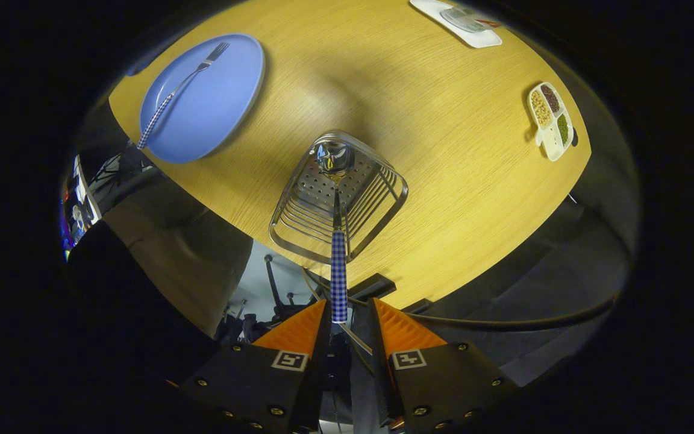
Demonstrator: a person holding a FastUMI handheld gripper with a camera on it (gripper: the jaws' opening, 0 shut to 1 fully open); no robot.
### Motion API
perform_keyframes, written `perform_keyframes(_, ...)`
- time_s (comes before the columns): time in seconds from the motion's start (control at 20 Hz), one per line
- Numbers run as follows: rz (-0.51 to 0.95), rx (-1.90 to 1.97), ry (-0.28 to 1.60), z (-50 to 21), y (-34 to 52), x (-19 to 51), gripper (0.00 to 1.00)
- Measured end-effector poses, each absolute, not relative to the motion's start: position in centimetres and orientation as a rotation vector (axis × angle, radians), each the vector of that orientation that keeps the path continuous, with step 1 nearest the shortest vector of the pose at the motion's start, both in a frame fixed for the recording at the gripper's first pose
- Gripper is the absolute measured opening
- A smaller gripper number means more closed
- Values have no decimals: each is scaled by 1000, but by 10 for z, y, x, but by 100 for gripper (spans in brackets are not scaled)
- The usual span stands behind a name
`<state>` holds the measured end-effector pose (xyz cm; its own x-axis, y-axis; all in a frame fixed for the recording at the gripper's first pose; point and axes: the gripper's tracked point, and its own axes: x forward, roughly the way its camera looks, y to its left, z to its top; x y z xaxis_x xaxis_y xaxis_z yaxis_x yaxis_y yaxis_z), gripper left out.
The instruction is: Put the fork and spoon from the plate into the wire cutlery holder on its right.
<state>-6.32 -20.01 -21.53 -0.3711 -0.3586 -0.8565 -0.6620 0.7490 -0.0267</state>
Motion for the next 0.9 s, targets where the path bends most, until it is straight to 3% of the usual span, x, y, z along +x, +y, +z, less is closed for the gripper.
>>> perform_keyframes(0.05,396,-768,1988,-211,-200,-65,36)
perform_keyframes(0.2,359,-737,1958,-200,-206,-71,54)
perform_keyframes(0.65,209,-565,1780,-170,-204,-126,54)
perform_keyframes(0.8,191,-435,1744,-179,-184,-152,94)
perform_keyframes(0.85,189,-386,1729,-182,-176,-158,92)
perform_keyframes(0.9,180,-344,1702,-186,-168,-161,97)
